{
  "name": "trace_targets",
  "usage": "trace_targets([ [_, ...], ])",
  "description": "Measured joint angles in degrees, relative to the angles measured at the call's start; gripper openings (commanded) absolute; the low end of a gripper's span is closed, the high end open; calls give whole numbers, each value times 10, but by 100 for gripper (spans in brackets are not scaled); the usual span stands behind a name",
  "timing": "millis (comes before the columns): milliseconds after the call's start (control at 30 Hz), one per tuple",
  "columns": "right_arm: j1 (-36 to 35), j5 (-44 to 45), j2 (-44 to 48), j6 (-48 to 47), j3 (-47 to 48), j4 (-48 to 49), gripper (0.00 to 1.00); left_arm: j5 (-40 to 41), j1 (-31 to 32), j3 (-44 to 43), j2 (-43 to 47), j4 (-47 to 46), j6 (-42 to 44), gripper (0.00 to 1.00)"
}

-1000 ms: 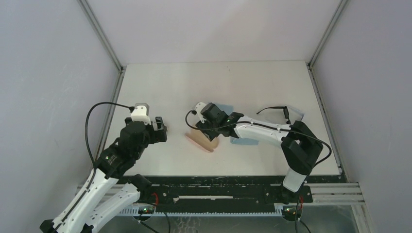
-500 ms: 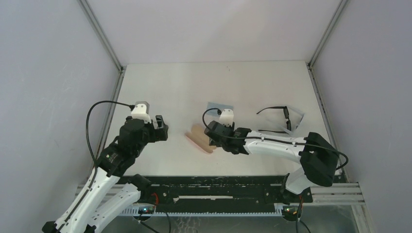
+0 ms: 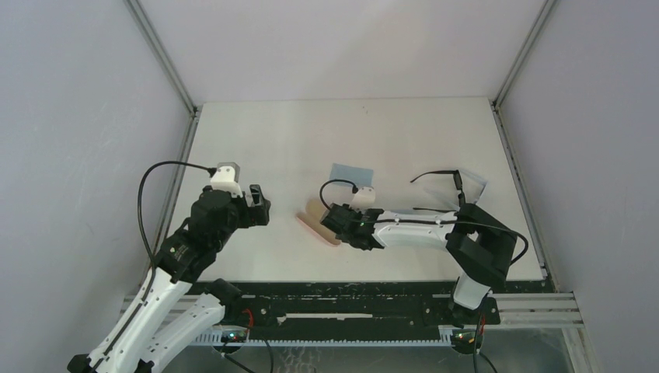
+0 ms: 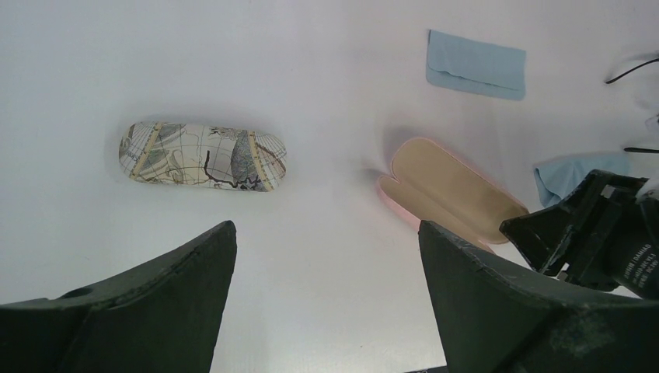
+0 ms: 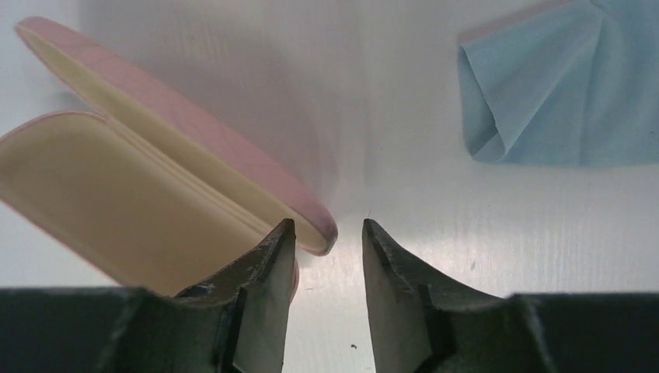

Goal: Organize the sunglasses
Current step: Adjust the sunglasses case at the center of the board.

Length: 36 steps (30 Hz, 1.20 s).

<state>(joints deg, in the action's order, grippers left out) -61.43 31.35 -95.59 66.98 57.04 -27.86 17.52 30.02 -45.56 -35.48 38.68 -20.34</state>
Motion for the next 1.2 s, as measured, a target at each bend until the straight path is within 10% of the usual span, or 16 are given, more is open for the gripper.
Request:
trace_targets([
  [500, 17, -7, -27, -59, 0, 34, 1, -2, -1, 0, -2, 0, 0, 90],
  [1200, 241, -274, -60, -582, 37, 196, 0, -17, -13, 0, -17, -2, 0, 89],
])
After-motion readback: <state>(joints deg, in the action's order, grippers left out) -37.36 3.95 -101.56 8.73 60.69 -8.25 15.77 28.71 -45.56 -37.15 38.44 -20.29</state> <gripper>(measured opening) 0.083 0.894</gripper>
